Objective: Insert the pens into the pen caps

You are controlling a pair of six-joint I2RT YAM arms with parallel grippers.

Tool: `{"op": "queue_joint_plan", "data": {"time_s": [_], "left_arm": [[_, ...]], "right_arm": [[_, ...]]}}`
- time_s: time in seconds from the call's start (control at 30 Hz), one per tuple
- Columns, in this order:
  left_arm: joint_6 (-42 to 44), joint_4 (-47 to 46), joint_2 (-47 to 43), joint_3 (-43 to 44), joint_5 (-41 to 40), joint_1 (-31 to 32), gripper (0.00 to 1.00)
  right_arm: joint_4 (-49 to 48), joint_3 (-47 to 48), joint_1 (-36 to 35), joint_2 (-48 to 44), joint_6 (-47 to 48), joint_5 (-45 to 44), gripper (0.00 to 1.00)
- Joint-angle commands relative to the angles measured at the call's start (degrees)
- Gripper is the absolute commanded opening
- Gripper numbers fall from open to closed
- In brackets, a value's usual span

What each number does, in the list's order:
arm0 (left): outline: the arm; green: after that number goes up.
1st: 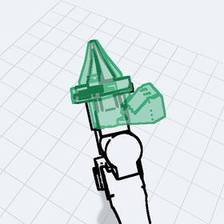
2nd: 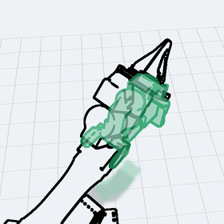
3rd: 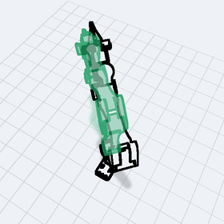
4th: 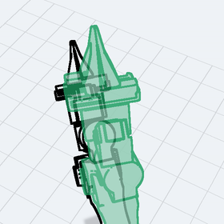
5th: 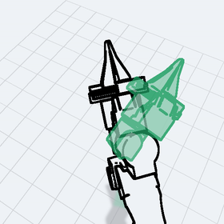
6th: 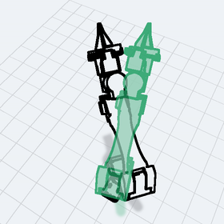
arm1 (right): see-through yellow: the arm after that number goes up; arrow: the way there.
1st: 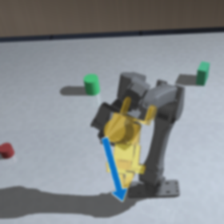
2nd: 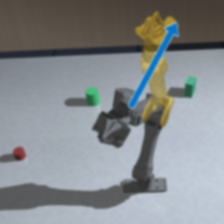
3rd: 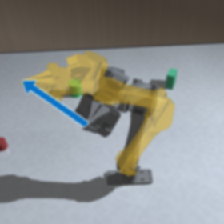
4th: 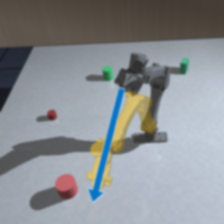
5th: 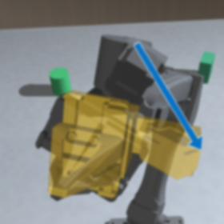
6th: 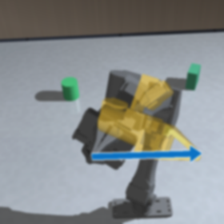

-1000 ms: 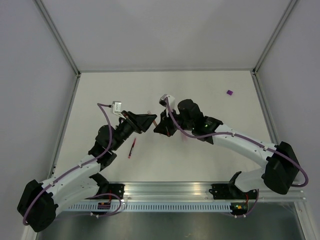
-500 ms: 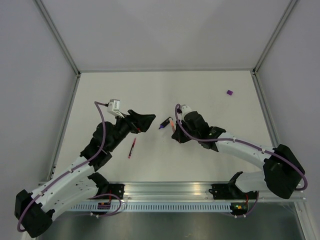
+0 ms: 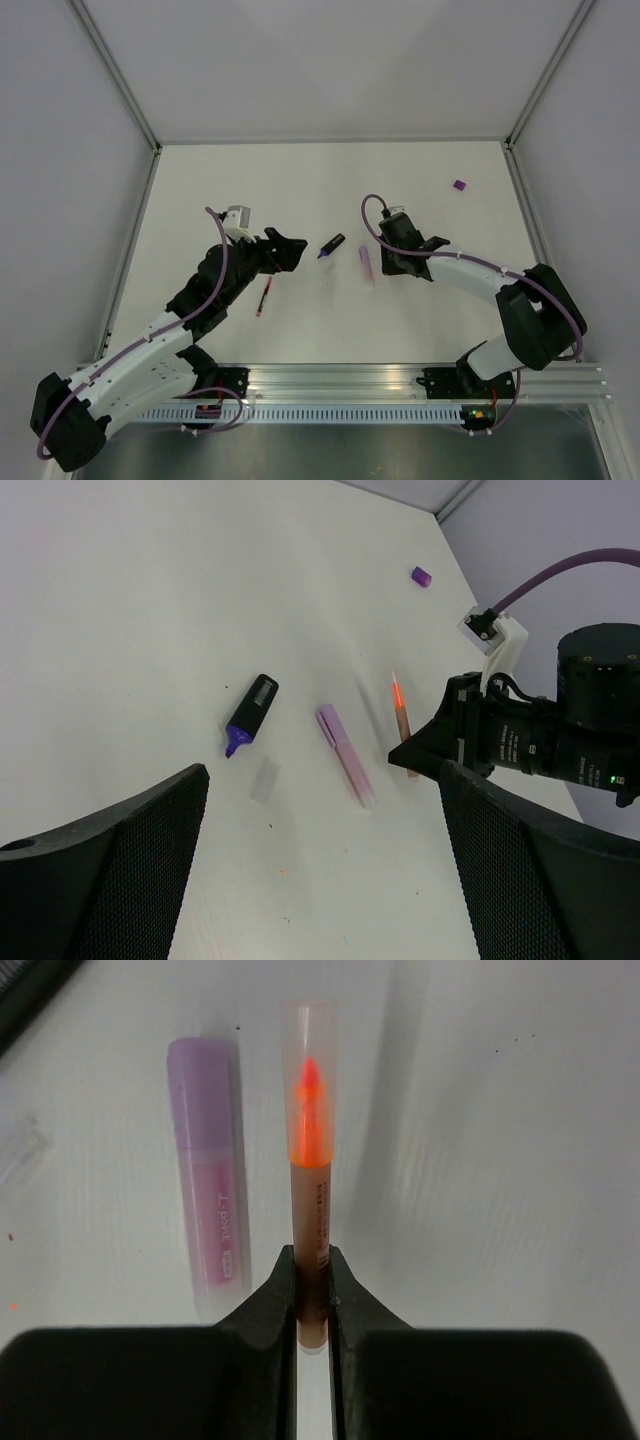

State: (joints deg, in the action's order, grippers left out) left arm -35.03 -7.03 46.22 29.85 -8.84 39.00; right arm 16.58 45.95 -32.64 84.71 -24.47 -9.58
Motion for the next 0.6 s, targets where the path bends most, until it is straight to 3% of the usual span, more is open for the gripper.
{"op": "queue_joint_plan", "data": {"time_s": [0.0, 0.4, 0.57], "left_arm": [[2.59, -1.59, 0.01, -0.67, 0.40, 0.11, 1.00], [3.03, -0.71, 1.42, 0.13, 0.67, 0.11, 1.00], [3.03, -0.71, 1.24, 0.04, 0.40, 0.02, 1.00]], "right_arm": [[1.88, 3.52, 0.47, 3.62, 1.18, -2.72, 0.13], [-1.11, 4.06, 0.65, 7.76, 1.00, 0.44, 0.30], [-0.41, 4.49, 0.56, 6.35, 1.00, 0.44, 0.32]]}}
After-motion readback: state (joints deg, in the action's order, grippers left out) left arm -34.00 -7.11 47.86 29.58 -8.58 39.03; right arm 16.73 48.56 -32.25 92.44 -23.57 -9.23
